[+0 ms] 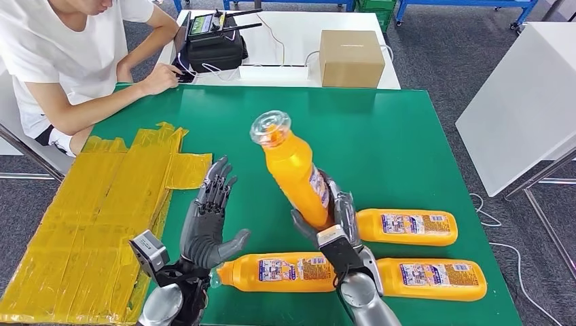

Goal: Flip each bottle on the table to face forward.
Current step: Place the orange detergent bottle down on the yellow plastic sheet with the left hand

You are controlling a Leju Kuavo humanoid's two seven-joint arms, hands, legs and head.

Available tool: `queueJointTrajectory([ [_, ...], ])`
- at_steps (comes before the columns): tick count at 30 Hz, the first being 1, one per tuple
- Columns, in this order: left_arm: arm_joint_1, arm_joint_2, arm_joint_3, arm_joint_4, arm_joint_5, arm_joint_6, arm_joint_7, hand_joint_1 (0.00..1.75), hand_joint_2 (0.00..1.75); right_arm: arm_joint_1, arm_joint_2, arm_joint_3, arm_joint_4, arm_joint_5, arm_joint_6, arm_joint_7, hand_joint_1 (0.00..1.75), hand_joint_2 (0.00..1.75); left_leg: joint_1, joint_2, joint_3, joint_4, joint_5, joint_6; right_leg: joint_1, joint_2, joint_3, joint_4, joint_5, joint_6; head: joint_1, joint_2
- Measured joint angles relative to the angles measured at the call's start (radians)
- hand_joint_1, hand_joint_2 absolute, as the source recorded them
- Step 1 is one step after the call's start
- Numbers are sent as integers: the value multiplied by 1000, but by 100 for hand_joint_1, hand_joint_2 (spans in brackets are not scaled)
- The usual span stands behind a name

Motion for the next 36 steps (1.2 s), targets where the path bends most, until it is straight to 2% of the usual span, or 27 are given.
queueJointTrajectory([
  [9,-32,7,-13,0,8,-32,23,0,175,-31,13,115,61,82,17,1,170,175,0,0,0,0,0,0,0,0,0,0,0,0,0,0],
  [26,-66,16,-14,23,56,-47,48,0,175,-68,24,242,95,187,-11,6,171,175,0,0,0,0,0,0,0,0,0,0,0,0,0,0],
  [35,-74,21,-3,55,94,-64,52,0,175,-97,24,287,116,189,-29,17,173,175,0,1,0,0,0,0,0,0,0,0,0,0,0,0],
  [36,-74,21,-2,57,95,-65,52,11,175,-98,24,289,117,189,-30,17,172,175,0,1,0,0,0,0,0,0,0,0,0,0,0,0],
])
